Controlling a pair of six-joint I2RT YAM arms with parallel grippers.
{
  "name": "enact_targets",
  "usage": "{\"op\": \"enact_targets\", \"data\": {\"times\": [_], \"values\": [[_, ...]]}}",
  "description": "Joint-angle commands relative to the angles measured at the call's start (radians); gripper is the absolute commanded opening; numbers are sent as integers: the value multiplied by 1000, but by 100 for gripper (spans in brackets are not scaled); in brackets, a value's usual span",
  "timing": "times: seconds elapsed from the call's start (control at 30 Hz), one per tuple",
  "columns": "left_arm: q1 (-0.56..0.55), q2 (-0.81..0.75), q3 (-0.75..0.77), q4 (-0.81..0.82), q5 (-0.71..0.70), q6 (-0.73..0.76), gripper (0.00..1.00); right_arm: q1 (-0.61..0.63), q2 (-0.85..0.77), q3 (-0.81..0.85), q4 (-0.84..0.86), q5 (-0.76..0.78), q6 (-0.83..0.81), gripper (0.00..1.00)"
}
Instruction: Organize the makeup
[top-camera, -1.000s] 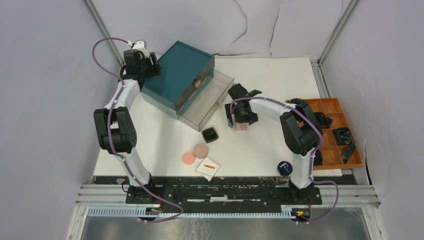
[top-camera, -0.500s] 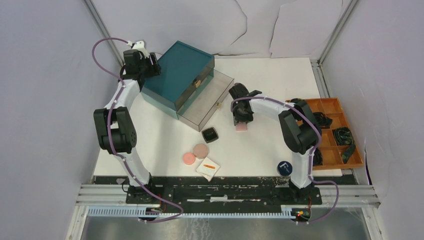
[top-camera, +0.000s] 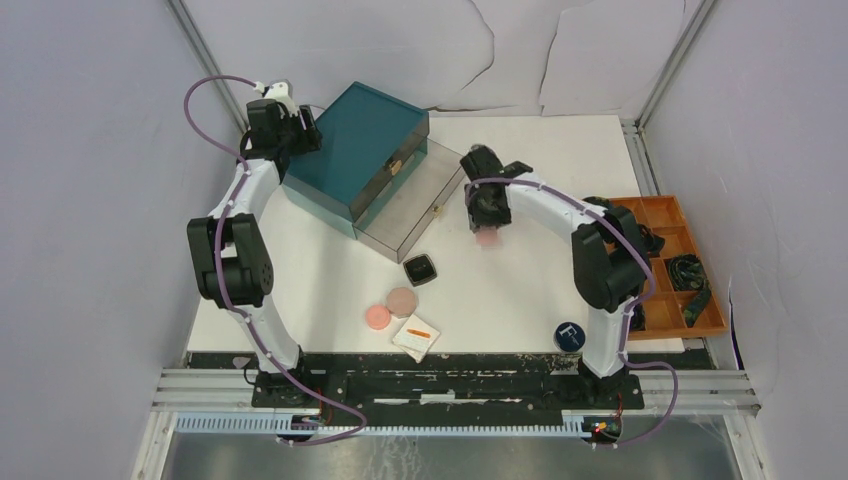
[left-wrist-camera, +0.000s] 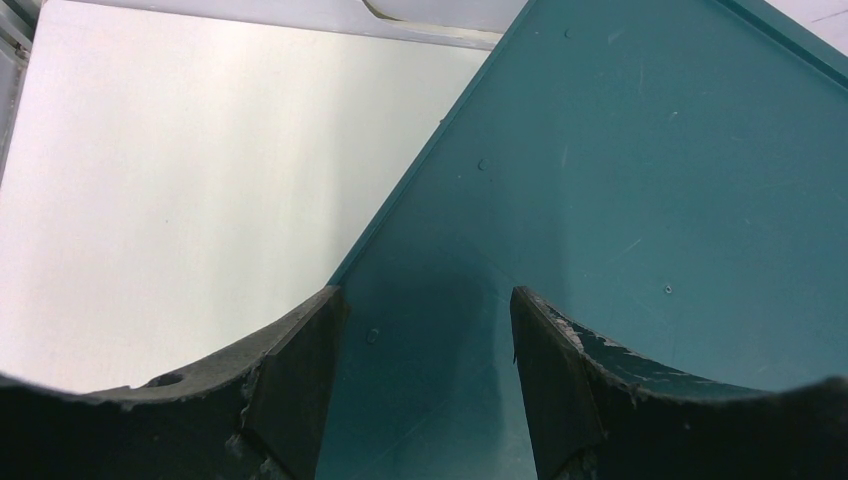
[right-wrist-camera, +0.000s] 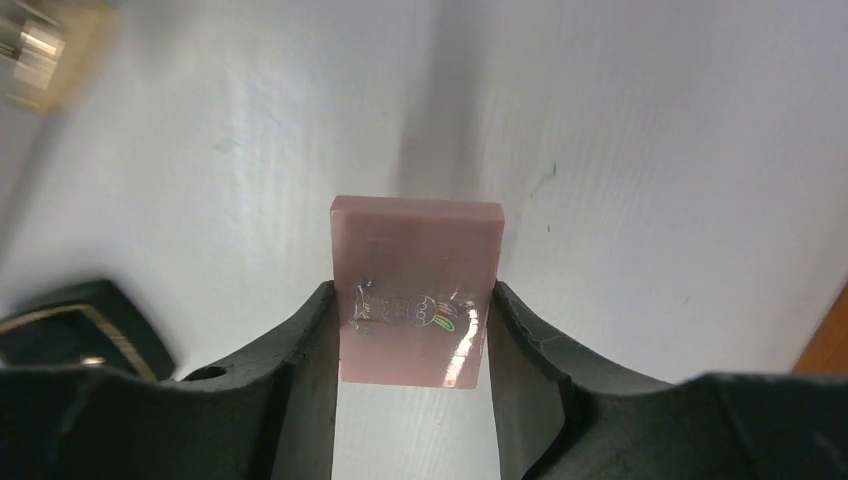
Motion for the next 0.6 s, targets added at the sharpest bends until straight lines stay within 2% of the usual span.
{"op": "enact_targets", "data": {"times": [0.0, 0.17, 0.33, 0.57], "values": [[9, 38, -53, -188, 11, -11, 71, -3, -58, 296, -29, -36, -14, 0], [8, 41, -51, -188, 12, -13, 71, -3, 52, 576, -38, -136, 18, 1], [9, 41, -49, -188, 11, -13, 70, -4, 216, 784, -2, -209, 82, 0], [9, 44, -35, -191, 8, -10, 71, -18, 395, 870, 142, -282, 237, 1]]}}
